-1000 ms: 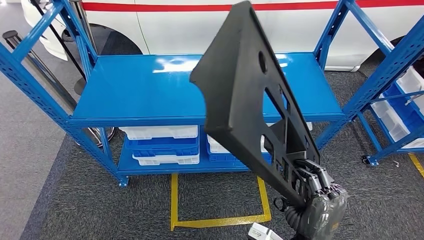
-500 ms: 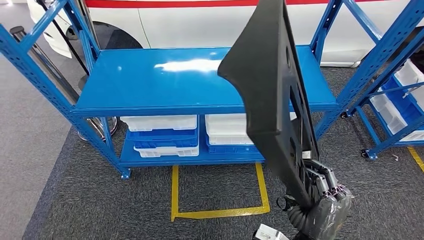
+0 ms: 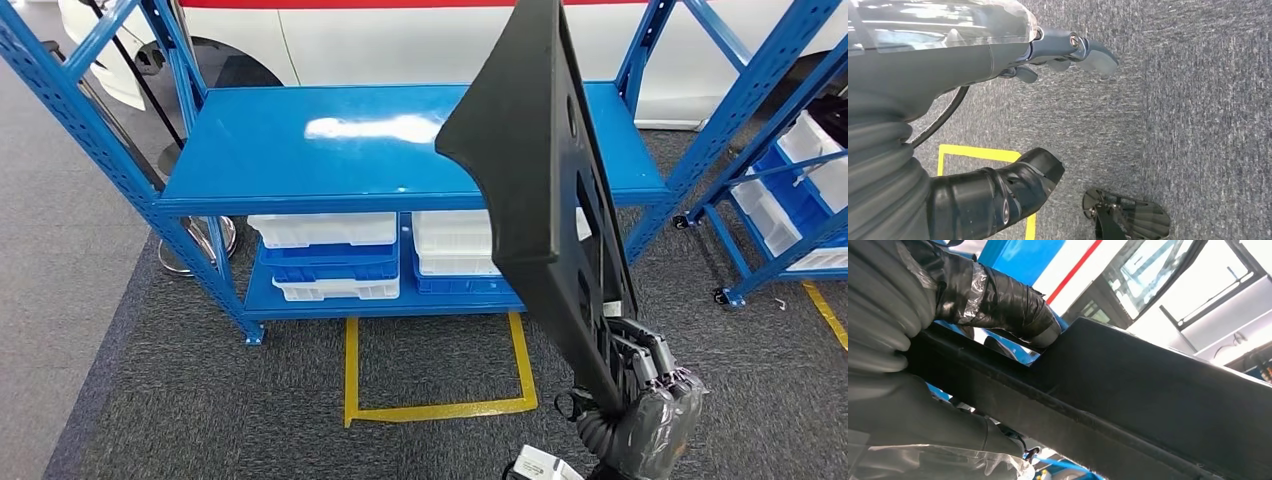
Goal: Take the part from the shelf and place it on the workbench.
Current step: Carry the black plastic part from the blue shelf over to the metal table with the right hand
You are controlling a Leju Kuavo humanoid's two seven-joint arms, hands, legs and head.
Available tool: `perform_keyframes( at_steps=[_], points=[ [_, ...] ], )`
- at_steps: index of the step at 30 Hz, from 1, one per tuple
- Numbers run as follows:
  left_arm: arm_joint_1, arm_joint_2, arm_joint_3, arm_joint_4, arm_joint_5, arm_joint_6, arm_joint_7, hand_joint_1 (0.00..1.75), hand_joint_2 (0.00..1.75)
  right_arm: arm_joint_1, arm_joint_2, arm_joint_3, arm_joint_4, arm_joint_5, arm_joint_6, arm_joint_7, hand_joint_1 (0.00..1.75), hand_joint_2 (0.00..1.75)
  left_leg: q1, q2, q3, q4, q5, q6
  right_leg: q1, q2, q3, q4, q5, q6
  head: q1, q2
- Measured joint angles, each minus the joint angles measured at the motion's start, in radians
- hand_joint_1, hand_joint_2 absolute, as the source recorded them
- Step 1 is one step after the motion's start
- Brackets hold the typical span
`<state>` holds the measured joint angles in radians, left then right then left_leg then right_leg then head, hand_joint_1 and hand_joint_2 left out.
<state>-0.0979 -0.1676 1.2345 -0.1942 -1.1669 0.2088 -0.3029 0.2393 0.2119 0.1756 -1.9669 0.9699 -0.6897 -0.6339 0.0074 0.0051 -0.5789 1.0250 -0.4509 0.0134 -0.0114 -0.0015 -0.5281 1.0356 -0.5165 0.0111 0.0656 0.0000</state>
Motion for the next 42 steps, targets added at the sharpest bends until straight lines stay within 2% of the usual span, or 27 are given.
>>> perform_keyframes(
  at_steps=[2,4,5,7,8,9,10,11,13,15,18,19,21,23,24,25,26,28,30,32,34,36,38,39,40,41,42],
  points=[
    [0.0,0.0,0.0,0.0,0.0,0.0,0.0,0.0,1.75,-0.001,-0.002,0.0,0.001,-0.002,0.0,0.002,1.75,1.75,0.001,0.0,-0.004,-0.002,0.009,-0.013,0.004,0.0,-0.006,-0.003,0.01,-0.013,0.0,0.0],
    [0.0,0.001,0.0,0.0,0.0,0.0,-0.001,0.0,1.75,-0.001,-0.004,0.001,0.001,-0.003,0.0,0.005,1.75,1.75,0.004,-0.001,-0.016,0.016,-0.011,-0.024,0.002,-0.002,-0.014,-0.009,0.024,-0.03,0.0,0.0],
    [0.0,0.001,0.0,0.0,0.0,0.0,-0.002,0.0,1.75,-0.002,-0.004,0.002,0.001,-0.003,0.0,0.006,1.75,1.75,0.005,-0.001,-0.031,0.051,-0.04,-0.027,0.0,-0.004,-0.021,-0.013,0.032,-0.038,-0.001,0.0],
    [0.0,0.001,0.0,0.0,0.0,-0.001,-0.002,0.0,1.75,-0.002,-0.005,0.003,0.001,-0.003,0.0,0.008,1.75,1.75,0.006,-0.002,-0.075,0.169,-0.122,-0.03,0.002,-0.007,-0.038,-0.012,0.045,-0.047,-0.002,0.0],
    [0.0,0.001,0.0,0.0,0.0,-0.001,-0.002,0.0,1.75,-0.002,-0.006,0.004,0.002,-0.003,0.0,0.008,1.75,1.75,0.006,-0.001,-0.094,0.229,-0.154,-0.032,0.004,-0.008,-0.048,-0.011,0.051,-0.049,-0.002,0.0],
    [0.0,0.001,0.0,0.0,-0.001,-0.002,-0.002,0.0,1.75,-0.001,-0.007,0.004,0.002,-0.003,0.0,0.008,1.75,1.75,0.006,-0.001,-0.101,0.265,-0.168,-0.033,0.006,-0.009,-0.058,-0.009,0.057,-0.049,-0.002,0.0],
    [0.0,0.002,0.0,0.0,-0.001,-0.002,-0.002,0.0,1.75,-0.001,-0.008,0.004,0.003,-0.003,0.0,0.008,1.75,1.75,0.006,-0.001,-0.089,0.264,-0.164,-0.033,0.007,-0.009,-0.066,-0.007,0.062,-0.048,-0.002,0.0],
    [0.0,0.002,0.0,0.0,-0.001,-0.002,-0.002,0.0,1.75,-0.001,-0.009,0.004,0.003,-0.004,0.0,0.007,1.75,1.75,0.006,-0.001,-0.056,0.223,-0.143,-0.032,0.007,-0.009,-0.074,-0.004,0.066,-0.047,-0.002,0.0],
    [-0.001,0.004,0.0,0.0,-0.002,-0.002,-0.002,0.0,1.75,-0.001,-0.01,0.004,0.003,-0.009,0.0,0.002,1.75,1.75,0.004,-0.001,0.034,0.08,-0.095,-0.026,0.009,-0.009,-0.087,0.006,0.072,-0.041,-0.002,0.0],
    [-0.002,0.005,0.0,0.0,-0.003,-0.001,-0.001,0.0,1.75,-0.001,-0.01,0.004,0.003,-0.015,0.0,-0.002,1.75,1.75,0.0,-0.003,0.078,-0.004,-0.075,-0.017,0.011,-0.009,-0.095,0.014,0.078,-0.031,-0.001,0.0],
    [-0.001,0.005,0.0,0.0,-0.005,0.0,0.003,0.0,1.75,-0.001,-0.01,0.004,0.002,-0.022,0.0,-0.001,1.75,1.75,-0.002,-0.003,0.071,-0.014,-0.06,0.001,0.009,-0.009,-0.099,0.012,0.09,-0.012,-0.001,0.0],
    [-0.001,0.005,0.0,0.0,-0.006,0.0,0.004,0.0,1.75,-0.001,-0.011,0.003,0.002,-0.023,0.0,-0.001,1.75,1.75,0.0,-0.002,0.069,-0.018,-0.052,0.008,0.008,-0.007,-0.104,0.02,0.08,-0.006,-0.001,0.0],
    [-0.003,0.005,0.0,0.0,-0.009,0.0,0.007,0.0,1.75,0.0,-0.011,0.003,0.001,-0.025,0.0,0.0,1.75,1.75,0.004,0.001,0.058,-0.022,-0.035,0.02,0.004,-0.003,-0.131,0.087,0.021,0.005,0.0,0.0],
    [-0.003,0.005,0.0,0.0,-0.01,0.001,0.008,0.0,1.75,0.001,-0.012,0.001,0.001,-0.025,0.0,0.0,1.75,1.75,0.003,0.003,0.041,-0.02,-0.024,0.025,0.0,-0.002,-0.173,0.21,-0.057,0.014,0.0,0.0],
    [-0.003,0.005,0.0,0.0,-0.01,0.001,0.009,0.0,1.75,0.002,-0.013,0.0,0.001,-0.025,0.0,-0.001,1.75,1.75,0.002,0.003,0.032,-0.017,-0.019,0.025,-0.002,-0.002,-0.185,0.256,-0.078,0.018,0.0,0.0],
    [-0.003,0.005,0.0,0.0,-0.01,0.001,0.01,0.0,1.75,0.003,-0.013,-0.002,0.001,-0.026,0.0,-0.001,1.75,1.75,0.002,0.003,0.024,-0.014,-0.016,0.024,-0.003,-0.002,-0.18,0.27,-0.08,0.02,0.0,0.0],
    [-0.003,0.005,0.0,0.0,-0.01,0.001,0.011,0.0,1.75,0.003,-0.013,-0.002,0.001,-0.028,0.0,-0.002,1.75,1.75,0.003,0.003,0.017,-0.01,-0.013,0.022,-0.005,-0.002,-0.155,0.245,-0.064,0.021,0.0,0.0],
    [-0.003,0.004,0.0,0.0,-0.011,0.001,0.013,0.0,1.75,0.003,-0.014,-0.003,0.0,-0.033,0.0,-0.004,1.75,1.75,0.003,0.002,0.007,-0.003,-0.009,0.016,-0.007,-0.002,-0.068,0.115,-0.019,0.017,0.0,0.0],
    [-0.003,0.004,0.0,0.0,-0.011,0.001,0.012,0.0,1.75,0.003,-0.014,-0.004,-0.001,-0.037,0.0,-0.006,1.75,1.75,0.0,0.002,0.001,0.001,-0.004,0.007,-0.002,0.0,-0.016,0.019,0.004,0.005,0.0,0.0],
    [-0.004,0.003,0.0,0.0,-0.012,0.001,0.01,0.0,1.75,0.005,-0.014,-0.005,-0.004,-0.038,0.0,-0.008,1.75,1.75,-0.001,0.001,-0.004,0.001,0.005,-0.007,0.005,0.001,-0.017,0.006,0.011,-0.009,-0.001,0.0],
    [-0.003,0.003,0.0,0.0,-0.014,0.001,0.006,0.0,1.75,0.007,-0.014,-0.007,-0.007,-0.039,0.0,-0.008,1.75,1.75,0.001,0.001,-0.011,0.006,0.001,-0.018,0.003,-0.001,-0.024,-0.001,0.024,-0.027,-0.001,0.0],
    [-0.002,0.003,0.0,0.0,-0.014,0.001,0.002,0.0,1.75,0.007,-0.013,-0.008,-0.011,-0.04,-0.001,-0.01,1.75,1.75,0.004,0.0,-0.038,0.068,-0.053,-0.025,0.0,-0.003,-0.034,-0.007,0.038,-0.044,-0.001,0.0],
    [-0.002,0.002,0.0,0.0,-0.014,0.002,0.0,0.0,1.75,0.009,-0.013,-0.009,-0.013,-0.039,-0.001,-0.011,1.75,1.75,0.005,-0.001,-0.083,0.193,-0.135,-0.029,0.004,-0.005,-0.051,-0.006,0.049,-0.052,-0.002,0.0],
    [-0.001,0.001,0.0,0.0,-0.015,0.002,0.0,0.0,1.75,0.01,-0.013,-0.01,-0.013,-0.04,-0.001,-0.011,1.75,1.75,0.005,-0.001,-0.098,0.247,-0.16,-0.031,0.006,-0.005,-0.059,-0.005,0.054,-0.053,-0.002,0.0],
    [-0.001,0.0,0.0,0.0,-0.016,0.002,0.0,0.0,1.75,0.011,-0.013,-0.01,-0.013,-0.04,-0.001,-0.011,1.75,1.75,0.005,0.0,-0.098,0.269,-0.167,-0.031,0.008,-0.005,-0.067,-0.003,0.059,-0.053,-0.002,0.0],
    [-0.001,-0.001,0.0,0.0,-0.017,0.002,0.0,0.0,1.75,0.012,-0.013,-0.011,-0.013,-0.04,-0.001,-0.011,1.75,1.75,0.004,0.0,-0.08,0.255,-0.157,-0.029,0.009,-0.005,-0.074,0.0,0.063,-0.053,-0.002,0.0],
    [-0.001,-0.001,0.0,0.0,-0.017,0.002,0.0,0.0,1.75,0.013,-0.013,-0.011,-0.013,-0.041,-0.002,-0.01,1.75,1.75,0.004,0.0,-0.043,0.203,-0.131,-0.027,0.009,-0.005,-0.081,0.003,0.066,-0.051,-0.002,0.0]
  ],
)
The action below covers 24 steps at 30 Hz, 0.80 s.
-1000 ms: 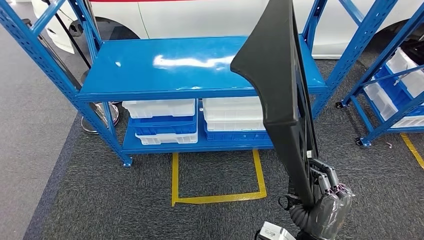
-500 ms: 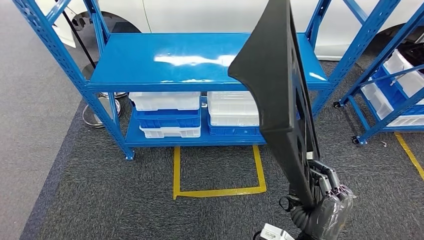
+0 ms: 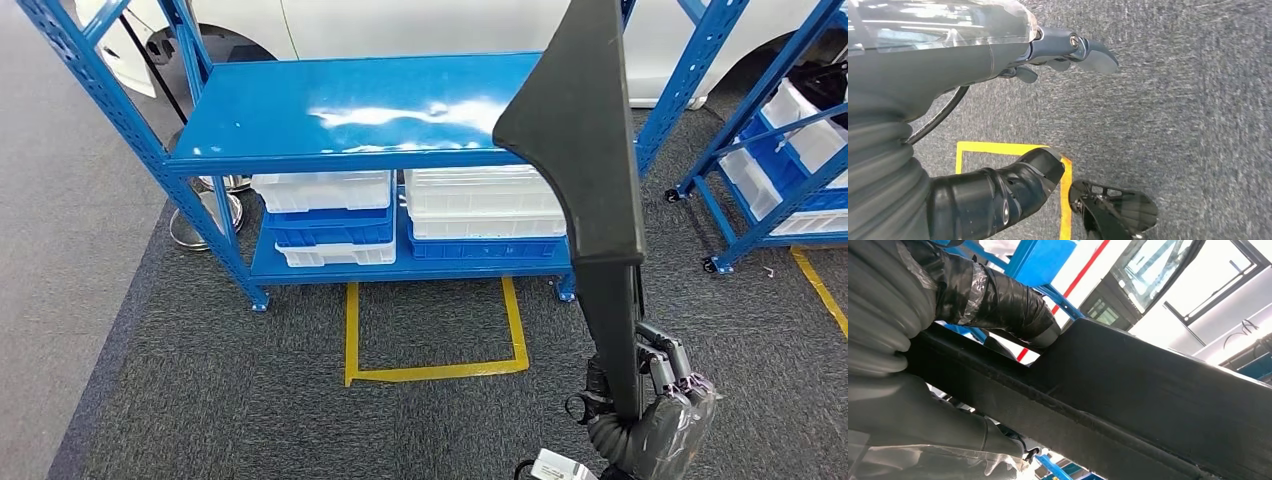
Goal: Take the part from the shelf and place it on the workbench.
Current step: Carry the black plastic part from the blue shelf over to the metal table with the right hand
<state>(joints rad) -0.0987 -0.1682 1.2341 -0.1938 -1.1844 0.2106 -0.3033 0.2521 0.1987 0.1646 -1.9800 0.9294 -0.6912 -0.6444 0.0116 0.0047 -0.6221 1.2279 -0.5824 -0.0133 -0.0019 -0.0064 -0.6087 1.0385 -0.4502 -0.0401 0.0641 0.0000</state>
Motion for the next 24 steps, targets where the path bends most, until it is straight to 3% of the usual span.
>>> perform_keyframes(
  at_steps=[2,3,7,9,11,12,13,14,15,17,18,19,22,24],
  points=[
    [-0.001,0.0,0.0,0.0,-0.001,0.0,-0.001,0.0,1.75,0.001,0.0,0.0,-0.001,-0.001,0.0,0.0,1.75,1.75,-0.003,0.0,0.085,-0.141,0.044,0.008,0.001,0.0,-0.01,0.008,0.005,0.006,0.0,0.0],
    [-0.002,0.0,0.0,0.0,-0.002,0.0,-0.001,0.0,1.75,0.001,0.0,-0.001,-0.001,-0.001,0.0,0.0,1.75,1.75,-0.006,-0.001,0.11,-0.189,0.055,0.013,0.002,0.0,-0.014,0.012,0.009,0.011,0.0,0.0],
    [0.0,-0.002,-0.005,0.0,-0.005,0.0,-0.002,0.0,1.75,0.006,0.0,-0.003,-0.006,0.002,0.0,0.001,1.75,1.75,-0.008,-0.001,0.113,-0.221,0.074,0.032,0.001,0.001,-0.021,0.013,0.019,0.035,0.001,0.0],
    [0.0,-0.004,-0.009,0.0,-0.008,-0.001,-0.003,0.0,1.75,0.009,0.0,-0.004,-0.01,0.004,-0.001,0.004,1.75,1.75,-0.003,0.003,0.106,-0.228,0.091,0.045,0.0,0.004,-0.04,0.06,-0.025,0.045,0.002,0.0],
    [-0.001,-0.004,-0.011,0.0,-0.01,-0.001,-0.004,0.0,1.75,0.012,-0.001,-0.005,-0.013,0.006,-0.001,0.008,1.75,1.75,-0.003,0.005,0.091,-0.226,0.103,0.052,-0.006,0.005,-0.082,0.178,-0.107,0.053,0.003,0.0],
    [-0.001,-0.004,-0.012,0.0,-0.011,-0.001,-0.004,0.0,1.75,0.014,-0.002,-0.006,-0.013,0.006,-0.001,0.009,1.75,1.75,-0.003,0.005,0.082,-0.224,0.108,0.053,-0.008,0.005,-0.101,0.237,-0.137,0.057,0.002,0.0],
    [-0.001,-0.004,-0.012,0.0,-0.011,-0.001,-0.004,0.0,1.75,0.016,-0.004,-0.006,-0.013,0.006,-0.001,0.011,1.75,1.75,-0.003,0.005,0.073,-0.222,0.112,0.052,-0.011,0.005,-0.106,0.271,-0.15,0.06,0.003,0.0],
    [-0.001,-0.004,-0.013,0.0,-0.011,-0.001,-0.004,0.0,1.75,0.017,-0.005,-0.007,-0.013,0.006,-0.001,0.012,1.75,1.75,-0.003,0.005,0.066,-0.219,0.115,0.051,-0.013,0.005,-0.093,0.268,-0.143,0.061,0.002,0.0],
    [0.0,-0.004,-0.013,0.0,-0.011,-0.001,-0.004,0.0,1.75,0.017,-0.006,-0.007,-0.013,0.006,-0.001,0.013,1.75,1.75,-0.002,0.005,0.06,-0.215,0.118,0.049,-0.014,0.005,-0.06,0.223,-0.121,0.062,0.002,0.0],
    [0.0,-0.007,-0.013,0.0,-0.011,-0.001,-0.004,0.0,1.75,0.017,-0.008,-0.007,-0.014,0.006,-0.001,0.016,1.75,1.75,-0.003,0.005,0.052,-0.208,0.121,0.043,-0.015,0.006,0.026,0.085,-0.075,0.058,0.002,0.0],
    [-0.001,-0.008,-0.013,0.0,-0.011,-0.001,-0.004,0.0,1.75,0.017,-0.008,-0.007,-0.014,0.006,-0.001,0.017,1.75,1.75,-0.004,0.004,0.048,-0.206,0.123,0.039,-0.013,0.006,0.054,0.033,-0.063,0.055,0.002,0.0],
    [-0.001,-0.009,-0.014,0.0,-0.011,-0.001,-0.005,0.0,1.75,0.017,-0.009,-0.007,-0.015,0.005,-0.001,0.018,1.75,1.75,-0.005,0.004,0.045,-0.205,0.126,0.033,-0.01,0.007,0.064,0.006,-0.059,0.05,0.002,0.0],
    [-0.002,-0.009,-0.014,0.0,-0.011,-0.002,-0.012,0.0,1.75,0.019,-0.01,-0.007,-0.017,0.002,-0.001,0.025,1.75,1.75,-0.004,0.003,0.038,-0.206,0.133,0.014,-0.006,0.007,0.057,-0.004,-0.049,0.03,0.002,0.0],
    [-0.001,-0.009,-0.014,0.0,-0.011,-0.002,-0.018,0.0,1.75,0.019,-0.011,-0.007,-0.017,-0.001,-0.001,0.03,1.75,1.75,-0.002,0.002,0.019,-0.166,0.098,0.005,-0.01,0.005,0.052,-0.013,-0.037,0.013,0.002,0.0]
  ],
)
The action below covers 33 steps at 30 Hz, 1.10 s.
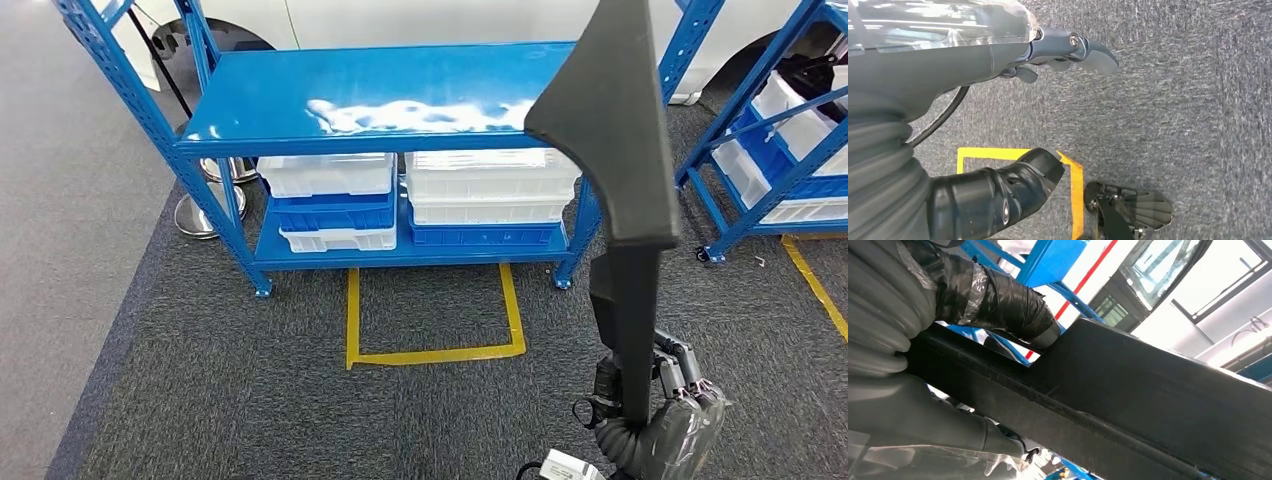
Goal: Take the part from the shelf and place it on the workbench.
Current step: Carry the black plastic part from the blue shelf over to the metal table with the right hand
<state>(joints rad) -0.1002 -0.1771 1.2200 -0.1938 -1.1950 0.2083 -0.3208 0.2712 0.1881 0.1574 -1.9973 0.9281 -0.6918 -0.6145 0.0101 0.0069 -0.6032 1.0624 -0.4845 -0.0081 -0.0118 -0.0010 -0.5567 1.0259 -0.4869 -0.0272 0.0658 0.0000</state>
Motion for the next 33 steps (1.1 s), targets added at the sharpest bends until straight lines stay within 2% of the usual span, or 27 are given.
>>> perform_keyframes(
  at_steps=[1,3,4,5,6,8,9,10,11,14,16,18,19,20,21,22,24,25,26,28,29,31,33],
  points=[
    [0.0,0.0,0.0,0.0,0.001,0.0,-0.001,0.0,1.75,0.0,-0.001,0.0,0.0,-0.001,0.0,0.002,1.75,1.75,0.001,-0.001,-0.02,0.049,-0.035,-0.003,0.0,-0.001,-0.004,-0.002,0.005,-0.006,0.0,0.0],
    [0.001,0.0,0.0,0.0,0.003,0.0,-0.001,0.0,1.75,0.002,-0.004,0.0,0.0,-0.003,0.0,0.007,1.75,1.75,0.001,-0.001,-0.068,0.177,-0.107,-0.007,0.003,0.0,-0.014,-0.002,0.012,-0.012,-0.001,0.0],
    [0.001,0.0,0.0,0.0,0.004,0.0,-0.001,0.0,1.75,0.003,-0.005,0.001,0.0,-0.005,0.0,0.01,1.75,1.75,0.002,-0.001,-0.081,0.221,-0.124,-0.008,0.004,0.001,-0.019,-0.001,0.015,-0.013,-0.001,0.0],
    [0.002,-0.001,0.0,0.0,0.004,0.0,0.0,0.0,1.75,0.004,-0.006,0.001,0.0,-0.008,0.0,0.013,1.75,1.75,0.002,-0.001,-0.077,0.23,-0.12,-0.008,0.006,0.005,-0.022,0.0,0.018,-0.012,-0.001,0.0],
    [0.002,-0.001,0.0,0.0,0.004,0.0,0.0,0.0,1.75,0.005,-0.008,0.001,0.0,-0.01,0.0,0.016,1.75,1.75,0.002,-0.002,-0.054,0.199,-0.099,-0.006,0.006,0.009,-0.025,0.002,0.02,-0.011,-0.001,0.0],
    [0.004,0.0,0.0,0.0,0.005,0.001,0.0,0.0,1.75,0.007,-0.01,0.001,0.0,-0.013,0.0,0.019,1.75,1.75,0.001,-0.023,0.027,0.063,-0.04,0.003,0.007,0.02,-0.027,0.006,0.022,-0.008,-0.001,0.0],
    [0.004,0.0,0.0,0.0,0.005,0.002,0.0,0.0,1.75,0.007,-0.01,0.001,0.0,-0.014,0.0,0.02,1.75,1.75,0.001,-0.036,0.06,0.002,-0.022,0.007,0.008,0.026,-0.031,0.009,0.024,-0.004,-0.001,0.0],
    [0.005,0.0,0.0,0.0,0.005,0.002,0.0,0.0,1.75,0.008,-0.011,0.001,0.0,-0.014,0.0,0.02,1.75,1.75,0.0,-0.048,0.077,-0.035,-0.015,0.011,0.008,0.031,-0.036,0.012,0.027,0.001,-0.001,0.0],
    [0.005,0.0,0.0,0.0,0.005,0.002,0.0,0.0,1.75,0.008,-0.012,0.001,0.0,-0.015,0.0,0.021,1.75,1.75,-0.002,-0.054,0.082,-0.05,-0.017,0.014,0.006,0.036,-0.041,0.013,0.03,0.007,-0.001,0.0],
    [0.006,-0.002,0.0,0.0,0.005,0.002,0.0,0.0,1.75,0.011,-0.014,0.002,-0.001,-0.015,0.0,0.021,1.75,1.75,0.001,-0.034,0.081,-0.061,-0.005,0.026,0.006,0.048,-0.051,0.017,0.034,0.027,0.0,0.0],
    [0.006,-0.003,0.0,0.0,0.005,0.002,0.0,0.0,1.75,0.011,-0.016,0.002,-0.002,-0.015,0.0,0.021,1.75,1.75,0.006,-0.016,0.08,-0.071,0.005,0.037,0.006,0.033,-0.079,0.078,-0.01,0.035,0.001,0.0],
    [0.006,-0.003,0.0,0.0,0.005,0.002,0.0,0.0,1.75,0.012,-0.019,0.002,-0.002,-0.015,0.0,0.022,1.75,1.75,0.005,0.001,0.075,-0.071,0.008,0.041,0.002,0.016,-0.133,0.201,-0.076,0.042,0.002,0.0],
    [0.006,-0.003,0.0,0.0,0.005,0.002,0.0,0.0,1.75,0.013,-0.021,0.002,-0.002,-0.015,0.0,0.022,1.75,1.75,0.004,0.01,0.072,-0.069,0.008,0.042,-0.001,0.014,-0.153,0.25,-0.094,0.045,0.002,0.0],
    [0.006,-0.003,0.0,0.0,0.005,0.002,0.0,0.0,1.75,0.013,-0.022,0.002,-0.002,-0.016,0.0,0.022,1.75,1.75,0.003,0.019,0.07,-0.067,0.008,0.041,-0.002,0.012,-0.159,0.272,-0.096,0.048,0.002,0.0],
    [0.006,-0.003,0.0,0.0,0.005,0.001,0.0,0.0,1.75,0.014,-0.023,0.002,-0.002,-0.017,0.0,0.022,1.75,1.75,0.003,0.028,0.068,-0.065,0.008,0.041,-0.004,0.009,-0.145,0.255,-0.08,0.05,0.003,0.0],
    [0.006,-0.003,0.0,0.0,0.005,0.001,0.0,0.0,1.75,0.014,-0.023,0.002,-0.002,-0.018,0.0,0.022,1.75,1.75,0.003,0.036,0.068,-0.063,0.007,0.04,-0.006,0.002,-0.112,0.202,-0.051,0.05,0.002,0.0],
    [0.005,-0.004,0.0,0.0,0.005,0.001,-0.001,0.0,1.75,0.014,-0.023,0.002,-0.002,-0.021,0.0,0.022,1.75,1.75,0.001,0.051,0.067,-0.057,0.003,0.033,-0.003,-0.026,-0.039,0.07,-0.008,0.044,0.002,0.0],
    [0.005,-0.004,0.0,0.0,0.005,0.001,-0.001,0.0,1.75,0.014,-0.023,0.002,-0.003,-0.023,0.0,0.022,1.75,1.75,-0.001,0.055,0.067,-0.055,0.002,0.027,0.001,-0.035,-0.018,0.029,0.0,0.038,0.002,0.0],
    [0.004,-0.004,0.0,0.0,0.005,0.001,-0.002,0.0,1.75,0.014,-0.023,0.001,-0.004,-0.026,0.0,0.022,1.75,1.75,-0.003,0.06,0.066,-0.054,0.002,0.022,0.005,-0.039,-0.013,0.013,-0.001,0.031,0.002,0.0],
    [0.003,-0.005,0.0,0.0,0.004,0.001,-0.004,0.0,1.75,0.016,-0.023,0.001,-0.005,-0.031,0.0,0.022,1.75,1.75,-0.004,0.069,0.066,-0.053,0.001,0.01,0.007,-0.024,-0.018,0.011,0.004,0.019,0.001,0.0],
    [0.002,-0.005,0.0,0.0,0.002,0.001,-0.004,0.0,1.75,0.018,-0.023,0.0,-0.006,-0.032,0.0,0.022,1.75,1.75,-0.002,0.065,0.063,-0.047,-0.005,0.004,0.005,-0.018,-0.019,0.008,0.008,0.012,0.001,0.0],
    [0.002,-0.006,0.0,0.0,0.0,0.0,-0.007,0.0,1.75,0.02,-0.023,0.0,-0.008,-0.033,0.0,0.022,1.75,1.75,0.001,0.037,0.038,0.011,-0.05,-0.004,0.002,-0.007,-0.021,0.002,0.015,-0.002,0.001,0.0],
    [0.004,-0.006,0.0,0.0,0.0,0.0,-0.008,0.0,1.75,0.02,-0.023,0.0,-0.009,-0.034,0.0,0.021,1.75,1.75,0.002,0.01,-0.017,0.137,-0.12,-0.007,0.004,0.006,-0.027,0.003,0.019,-0.01,0.001,0.0]
  ],
)
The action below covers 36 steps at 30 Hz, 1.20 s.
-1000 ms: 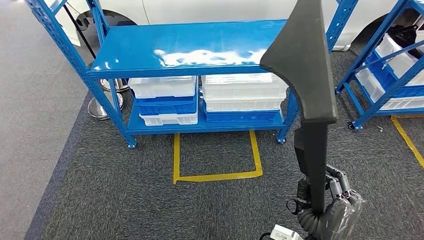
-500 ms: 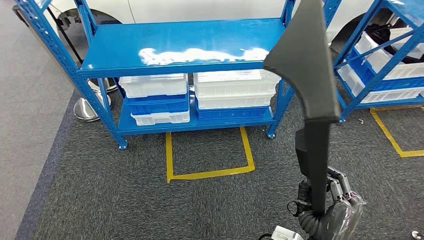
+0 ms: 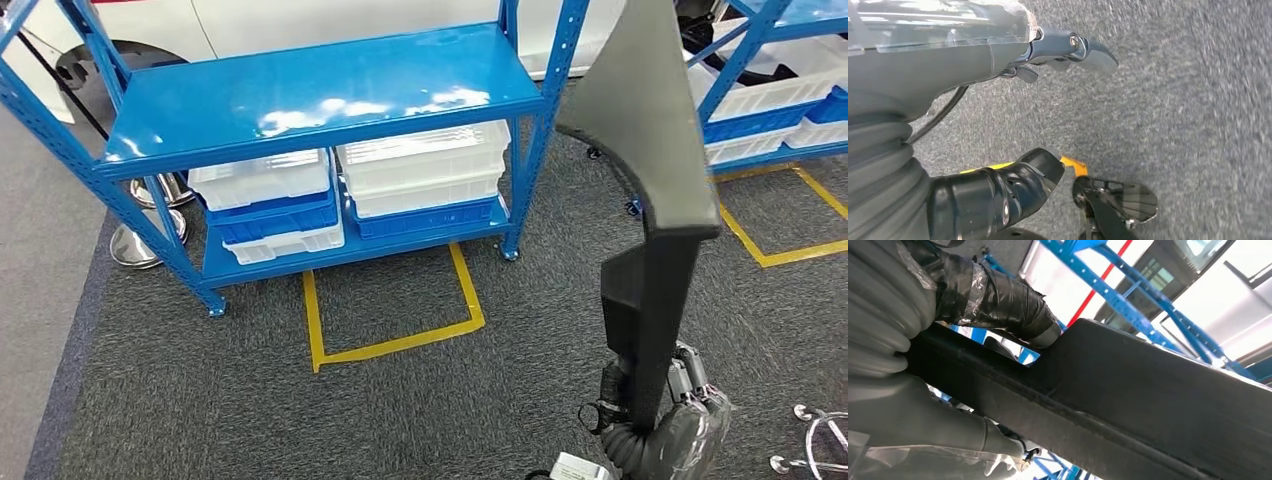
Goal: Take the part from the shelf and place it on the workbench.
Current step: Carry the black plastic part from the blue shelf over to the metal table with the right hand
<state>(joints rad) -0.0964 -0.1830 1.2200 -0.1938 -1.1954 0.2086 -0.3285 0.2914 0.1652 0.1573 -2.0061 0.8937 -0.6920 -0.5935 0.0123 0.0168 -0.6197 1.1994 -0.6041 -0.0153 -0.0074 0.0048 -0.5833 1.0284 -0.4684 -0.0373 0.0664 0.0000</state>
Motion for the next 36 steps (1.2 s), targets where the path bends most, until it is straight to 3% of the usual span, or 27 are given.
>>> perform_keyframes(
  at_steps=[1,2,3,5,6,8,10,11,13,15,16,17,18,19,20,22,24,26,28,30,32,33,34,36],
  points=[
    [0.002,0.0,0.0,0.0,0.0,0.0,0.0,0.0,1.75,0.001,0.0,0.0,0.0,-0.002,0.0,-0.001,1.75,1.75,0.0,-0.004,-0.026,0.06,-0.023,0.0,0.002,0.008,-0.002,0.001,0.001,-0.002,0.0,0.0],
    [0.003,-0.001,0.0,0.0,0.0,-0.001,0.0,0.0,1.75,0.002,0.0,0.0,0.0,-0.005,0.0,-0.002,1.75,1.75,0.0,-0.006,-0.039,0.091,-0.027,0.0,0.003,0.018,-0.004,0.002,0.002,-0.003,0.0,0.0],
    [0.004,-0.001,0.0,0.0,0.0,-0.001,0.0,0.0,1.75,0.003,0.0,-0.001,0.0,-0.008,0.0,-0.004,1.75,1.75,0.0,-0.007,-0.034,0.085,-0.012,0.002,0.004,0.028,-0.006,0.004,0.003,-0.003,0.0,0.0],
    [0.004,-0.001,0.0,0.0,0.0,-0.002,0.0,0.0,1.75,0.005,0.0,-0.001,0.0,-0.013,0.0,-0.005,1.75,1.75,0.0,-0.023,0.025,-0.031,0.057,0.008,0.004,0.049,-0.006,0.01,0.003,-0.002,0.0,0.0],
    [0.004,-0.001,0.0,0.0,0.0,-0.002,0.0,0.0,1.75,0.005,0.0,-0.001,0.0,-0.014,0.0,-0.005,1.75,1.75,0.0,-0.044,0.056,-0.098,0.083,0.012,0.005,0.058,-0.009,0.015,0.003,0.001,0.0,0.0],
    [0.003,0.0,0.0,0.0,0.0,-0.003,-0.001,0.0,1.75,0.005,0.0,-0.001,-0.001,-0.015,0.0,-0.005,1.75,1.75,-0.001,-0.076,0.089,-0.172,0.101,0.018,0.003,0.077,-0.017,0.02,0.006,0.012,0.0,0.0],
    [0.001,0.0,0.0,0.0,0.0,-0.003,-0.001,0.0,1.75,0.007,0.0,-0.001,-0.002,-0.016,0.0,-0.006,1.75,1.75,-0.002,-0.071,0.091,-0.181,0.102,0.024,0.0,0.095,-0.025,0.018,0.013,0.027,0.0,0.0],
    [0.001,-0.001,0.0,0.0,0.0,-0.003,-0.001,0.0,1.75,0.008,0.0,-0.001,-0.003,-0.016,0.0,-0.006,1.75,1.75,0.0,-0.061,0.093,-0.187,0.107,0.029,0.0,0.093,-0.027,0.02,0.013,0.032,0.0,0.0],
    [0.001,-0.001,0.0,0.0,0.0,-0.003,-0.002,0.0,1.75,0.009,0.0,-0.002,-0.006,-0.016,0.0,-0.006,1.75,1.75,0.004,-0.038,0.095,-0.2,0.117,0.042,0.003,0.058,-0.047,0.062,-0.018,0.041,0.002,0.0],
    [0.002,-0.002,0.0,0.0,0.0,-0.003,-0.002,0.0,1.75,0.009,0.0,-0.002,-0.007,-0.016,0.0,-0.006,1.75,1.75,0.004,-0.016,0.093,-0.203,0.121,0.048,0.001,0.015,-0.101,0.179,-0.085,0.049,0.004,0.0],
    [0.003,-0.002,0.0,0.0,0.0,-0.003,-0.002,0.0,1.75,0.009,0.0,-0.002,-0.007,-0.016,0.0,-0.006,1.75,1.75,0.003,-0.003,0.091,-0.203,0.121,0.048,-0.002,0.008,-0.129,0.242,-0.112,0.053,0.004,0.0],
    [0.004,-0.002,0.0,0.0,0.0,-0.003,-0.002,0.0,1.75,0.01,0.0,-0.002,-0.007,-0.016,0.0,-0.008,1.75,1.75,0.003,0.009,0.09,-0.203,0.121,0.048,-0.005,0.006,-0.146,0.282,-0.123,0.056,0.004,0.0],
    [0.004,-0.002,0.0,0.0,-0.001,-0.003,-0.002,0.0,1.75,0.011,0.0,-0.002,-0.007,-0.016,0.0,-0.009,1.75,1.75,0.003,0.021,0.09,-0.203,0.12,0.047,-0.007,0.004,-0.144,0.285,-0.115,0.059,0.004,0.0],
    [0.004,-0.002,0.0,0.0,-0.002,-0.003,-0.002,0.0,1.75,0.012,0.0,-0.003,-0.008,-0.017,0.0,-0.013,1.75,1.75,0.003,0.032,0.091,-0.202,0.119,0.046,-0.009,-0.001,-0.121,0.247,-0.09,0.06,0.004,0.0],
    [0.003,-0.003,0.0,0.0,-0.002,-0.003,-0.002,0.0,1.75,0.014,0.0,-0.004,-0.009,-0.02,0.0,-0.019,1.75,1.75,0.003,0.041,0.093,-0.202,0.118,0.043,-0.01,-0.015,-0.081,0.178,-0.057,0.06,0.004,0.0],
    [0.003,-0.004,0.0,0.0,-0.003,-0.002,-0.002,0.0,1.75,0.018,0.003,-0.006,-0.015,-0.027,0.0,-0.032,1.75,1.75,-0.001,0.056,0.097,-0.199,0.112,0.033,-0.005,-0.054,-0.01,0.049,-0.018,0.052,0.004,0.0],
    [0.003,-0.004,-0.001,0.0,-0.005,-0.002,-0.002,0.0,1.75,0.025,0.008,-0.009,-0.024,-0.033,-0.001,-0.046,1.75,1.75,-0.006,0.07,0.101,-0.197,0.107,0.021,0.003,-0.066,0.007,0.007,-0.018,0.039,0.003,0.0],
    [0.002,-0.006,-0.002,0.0,-0.01,-0.002,-0.003,0.0,1.75,0.037,0.016,-0.012,-0.031,-0.036,-0.001,-0.06,1.75,1.75,-0.003,0.08,0.104,-0.196,0.102,0.01,0.004,-0.046,0.004,0.005,-0.014,0.025,0.003,0.0],
    [0.002,-0.008,-0.003,0.0,-0.015,-0.002,-0.009,0.0,1.75,0.044,0.028,-0.014,-0.038,-0.039,-0.001,-0.074,1.75,1.75,0.001,0.051,0.091,-0.159,0.071,0.001,0.001,-0.028,0.004,0.001,-0.01,0.011,0.003,0.0],
    [0.004,-0.009,-0.004,0.0,-0.02,-0.004,-0.02,0.0,1.75,0.046,0.041,-0.017,-0.043,-0.043,-0.001,-0.087,1.75,1.75,0.003,0.01,0.042,-0.047,0.005,-0.002,0.001,-0.01,0.003,-0.001,-0.008,0.003,0.003,0.0],
    [0.007,-0.011,-0.006,0.0,-0.023,-0.009,-0.03,0.0,1.75,0.048,0.053,-0.02,-0.045,-0.048,-0.001,-0.095,1.75,1.75,0.003,-0.003,-0.016,0.075,-0.041,0.0,0.006,0.012,0.003,0.0,-0.007,0.0,0.003,0.0],
    [0.008,-0.012,-0.006,0.0,-0.023,-0.011,-0.033,0.0,1.75,0.049,0.057,-0.022,-0.047,-0.05,-0.001,-0.097,1.75,1.75,0.003,-0.005,-0.029,0.096,-0.037,0.003,0.008,0.024,0.003,0.001,-0.007,-0.001,0.003,0.0],
    [0.009,-0.012,-0.007,0.0,-0.023,-0.013,-0.035,0.0,1.75,0.05,0.061,-0.023,-0.049,-0.051,-0.001,-0.097,1.75,1.75,0.002,-0.007,-0.023,0.077,-0.013,0.006,0.009,0.036,0.004,0.002,-0.007,-0.001,0.003,0.0],
    [0.009,-0.012,-0.008,0.0,-0.023,-0.015,-0.037,0.0,1.75,0.051,0.07,-0.026,-0.055,-0.057,-0.001,-0.098,1.75,1.75,0.001,-0.032,0.029,-0.048,0.064,0.016,0.01,0.059,0.006,0.004,-0.008,-0.001,0.003,0.0]
  ],
)
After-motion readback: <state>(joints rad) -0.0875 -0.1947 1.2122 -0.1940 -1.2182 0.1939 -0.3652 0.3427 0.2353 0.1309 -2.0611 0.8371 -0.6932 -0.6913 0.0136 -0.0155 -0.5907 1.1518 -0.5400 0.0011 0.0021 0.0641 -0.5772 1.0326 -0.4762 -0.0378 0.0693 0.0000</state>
